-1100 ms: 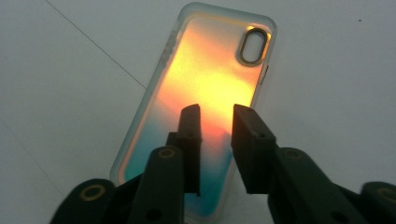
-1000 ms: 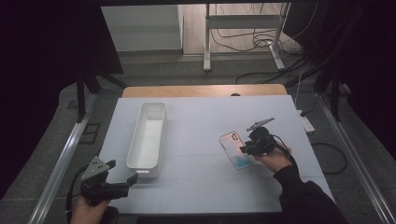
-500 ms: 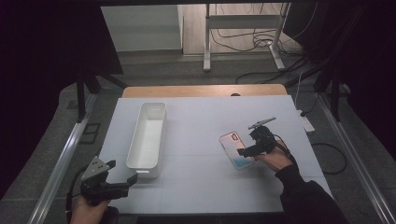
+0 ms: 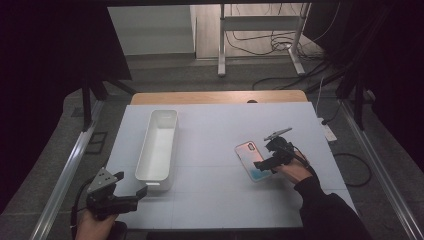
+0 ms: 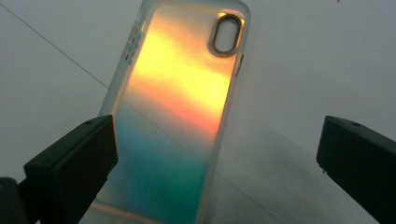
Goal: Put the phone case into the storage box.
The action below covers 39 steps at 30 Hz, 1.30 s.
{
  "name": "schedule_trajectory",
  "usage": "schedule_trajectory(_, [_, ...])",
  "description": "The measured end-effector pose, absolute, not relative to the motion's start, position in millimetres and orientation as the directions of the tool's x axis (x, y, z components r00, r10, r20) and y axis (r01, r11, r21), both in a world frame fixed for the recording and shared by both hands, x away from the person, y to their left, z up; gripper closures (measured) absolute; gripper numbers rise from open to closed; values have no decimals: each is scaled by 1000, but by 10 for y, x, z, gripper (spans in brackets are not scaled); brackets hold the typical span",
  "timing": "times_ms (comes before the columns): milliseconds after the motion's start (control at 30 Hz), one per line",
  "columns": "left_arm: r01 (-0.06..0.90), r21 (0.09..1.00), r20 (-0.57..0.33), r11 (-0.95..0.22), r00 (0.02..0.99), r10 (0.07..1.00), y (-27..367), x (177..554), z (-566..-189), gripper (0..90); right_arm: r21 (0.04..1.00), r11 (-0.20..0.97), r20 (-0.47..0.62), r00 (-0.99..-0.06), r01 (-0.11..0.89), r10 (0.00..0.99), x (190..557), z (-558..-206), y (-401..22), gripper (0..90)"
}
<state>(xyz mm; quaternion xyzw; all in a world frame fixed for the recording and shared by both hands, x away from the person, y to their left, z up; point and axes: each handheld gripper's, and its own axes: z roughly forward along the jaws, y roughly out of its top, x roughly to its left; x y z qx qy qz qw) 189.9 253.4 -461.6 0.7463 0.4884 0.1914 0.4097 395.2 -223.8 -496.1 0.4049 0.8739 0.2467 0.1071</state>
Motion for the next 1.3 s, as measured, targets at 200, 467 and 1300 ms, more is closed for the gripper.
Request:
schedule_trajectory(200, [573, 798, -114, -188, 449, 886, 2532, 1899, -4615, 49, 493, 560, 13, -649, 666, 761, 3974, -5049, -2264, 0])
schedule_trajectory(467, [572, 798, -112, -190, 450, 886, 2530, 1900, -4616, 50, 471, 591, 0, -670, 655, 742, 3972, -5149, -2264, 0])
schedule_trajectory(1300, [573, 795, -106, -197, 452, 886, 2521, 1903, -4616, 52, 426, 597, 14, -665, 679, 746, 3959, -4971, -2253, 826])
